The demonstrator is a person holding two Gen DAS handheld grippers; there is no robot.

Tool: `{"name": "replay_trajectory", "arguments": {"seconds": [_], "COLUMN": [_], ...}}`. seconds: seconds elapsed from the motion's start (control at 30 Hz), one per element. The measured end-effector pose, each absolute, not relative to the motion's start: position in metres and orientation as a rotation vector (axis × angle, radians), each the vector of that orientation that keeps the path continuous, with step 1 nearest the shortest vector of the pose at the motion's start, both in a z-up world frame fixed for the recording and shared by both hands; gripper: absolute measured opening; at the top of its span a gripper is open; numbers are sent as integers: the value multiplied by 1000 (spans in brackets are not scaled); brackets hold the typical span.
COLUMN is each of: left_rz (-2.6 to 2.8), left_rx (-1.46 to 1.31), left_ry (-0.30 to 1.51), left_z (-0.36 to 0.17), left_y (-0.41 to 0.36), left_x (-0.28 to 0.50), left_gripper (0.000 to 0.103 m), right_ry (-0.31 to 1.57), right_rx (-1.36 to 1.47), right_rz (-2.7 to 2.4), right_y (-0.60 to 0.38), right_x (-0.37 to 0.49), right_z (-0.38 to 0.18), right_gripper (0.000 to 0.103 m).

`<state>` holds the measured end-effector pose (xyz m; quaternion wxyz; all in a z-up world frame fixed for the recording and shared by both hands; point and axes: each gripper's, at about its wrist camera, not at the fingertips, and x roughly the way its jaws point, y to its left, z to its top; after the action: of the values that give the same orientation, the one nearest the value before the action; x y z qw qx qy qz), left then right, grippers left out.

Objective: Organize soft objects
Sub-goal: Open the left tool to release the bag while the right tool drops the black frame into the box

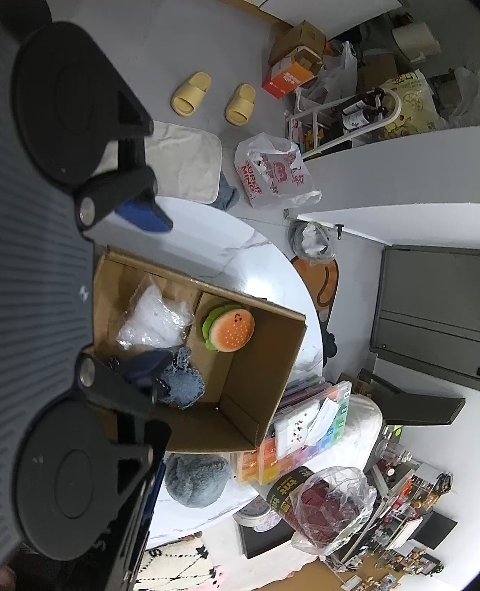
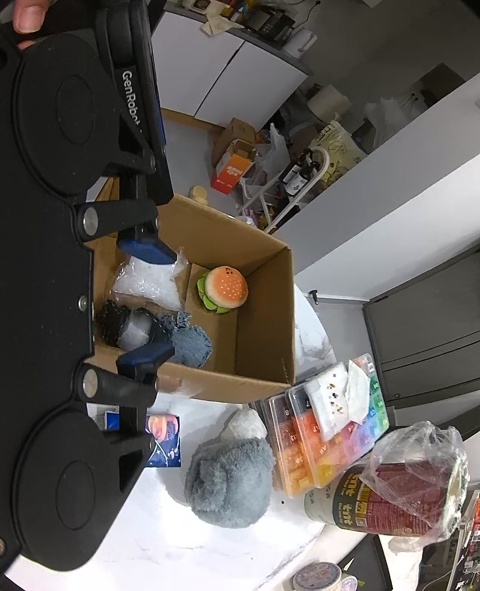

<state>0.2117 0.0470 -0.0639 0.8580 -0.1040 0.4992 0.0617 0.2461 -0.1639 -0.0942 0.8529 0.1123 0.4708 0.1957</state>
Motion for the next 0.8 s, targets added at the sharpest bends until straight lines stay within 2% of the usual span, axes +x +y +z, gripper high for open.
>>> {"name": "replay_trajectory", "arguments": {"seconds": [0.07,0.23,0.5,0.63,0.7,0.8], "left_rz": [129,122,106,99,95,83], "left_rx": [-225,-217,-204,-194,-189,-183], "left_ry": [1048,1043,1019,1009,1003,997], "left_z": [-62,-57,-45,-40,-37,-34], "left_y": [48,42,29,21,17,11], "left_x": [210,205,200,198,196,194], "left_gripper": [81,87,89,92,92,93], "right_ry": [982,963,926,916,911,903], "right_rx": [242,256,270,289,295,304], "right_rz": [407,387,348,320,309,296], "right_y": [-170,-189,-218,-238,-246,-255], "right_x": [244,238,231,228,226,225], "right_z": [-91,-85,-78,-77,-77,-78], "right_gripper": [52,59,80,85,93,97]}}
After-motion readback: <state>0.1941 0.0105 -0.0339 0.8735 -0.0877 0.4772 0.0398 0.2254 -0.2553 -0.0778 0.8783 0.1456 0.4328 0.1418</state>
